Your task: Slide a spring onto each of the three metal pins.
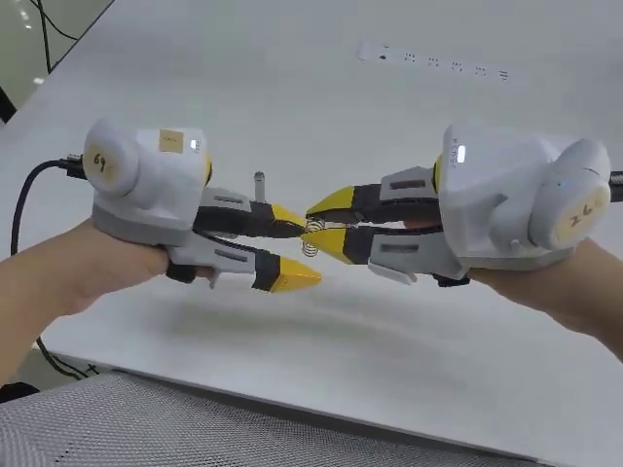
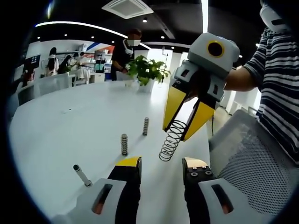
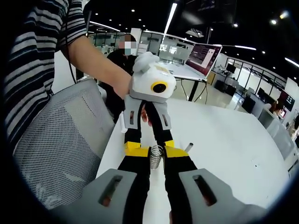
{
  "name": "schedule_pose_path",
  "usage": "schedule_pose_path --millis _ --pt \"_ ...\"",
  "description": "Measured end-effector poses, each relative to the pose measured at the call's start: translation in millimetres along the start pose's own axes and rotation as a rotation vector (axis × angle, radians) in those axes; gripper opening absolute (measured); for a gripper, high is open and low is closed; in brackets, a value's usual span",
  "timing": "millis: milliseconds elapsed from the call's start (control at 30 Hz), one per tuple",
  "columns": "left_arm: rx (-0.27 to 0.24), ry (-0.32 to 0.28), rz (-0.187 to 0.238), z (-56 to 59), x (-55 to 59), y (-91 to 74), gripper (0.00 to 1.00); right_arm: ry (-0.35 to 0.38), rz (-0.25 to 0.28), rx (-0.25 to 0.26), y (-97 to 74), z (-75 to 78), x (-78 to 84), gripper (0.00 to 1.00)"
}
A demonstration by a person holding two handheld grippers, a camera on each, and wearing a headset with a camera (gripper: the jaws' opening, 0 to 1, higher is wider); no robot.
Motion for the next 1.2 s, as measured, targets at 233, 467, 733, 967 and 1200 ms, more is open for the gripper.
schedule_pose_path --millis 233,467,733,967,1200 --pt "-0.073 -0.025 0.018 -9.1 1.3 -19.8 0.41 0.009 -0.006 -0.001 1.0 0.2 2.9 0.12" --pt "-0.141 -0.040 0.033 -16.4 5.0 -40.8 0.45 0.040 -0.025 -0.001 1.9 2.4 8.1 0.12" --pt "-0.276 -0.039 0.046 -31.0 11.0 -62.5 0.71 0.065 -0.031 0.007 1.8 4.5 11.0 0.12" --pt "-0.322 -0.027 0.059 -34.2 15.3 -72.0 0.87 0.082 -0.038 0.015 1.7 7.5 13.0 0.12" --pt "-0.339 -0.027 0.072 -34.8 18.2 -77.0 0.96 0.077 -0.040 0.027 3.9 10.3 14.2 0.12"
Point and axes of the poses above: the centre of the closed fingertips' face, and the gripper's own axes: y roughly forward along the fingers, z roughly to its right, x roughly out of its underside, the point moved 6 cm from there along -y, roughly backward along the fingers, and after that the axes turned 9 degrees about z, right-handed, at the moved point
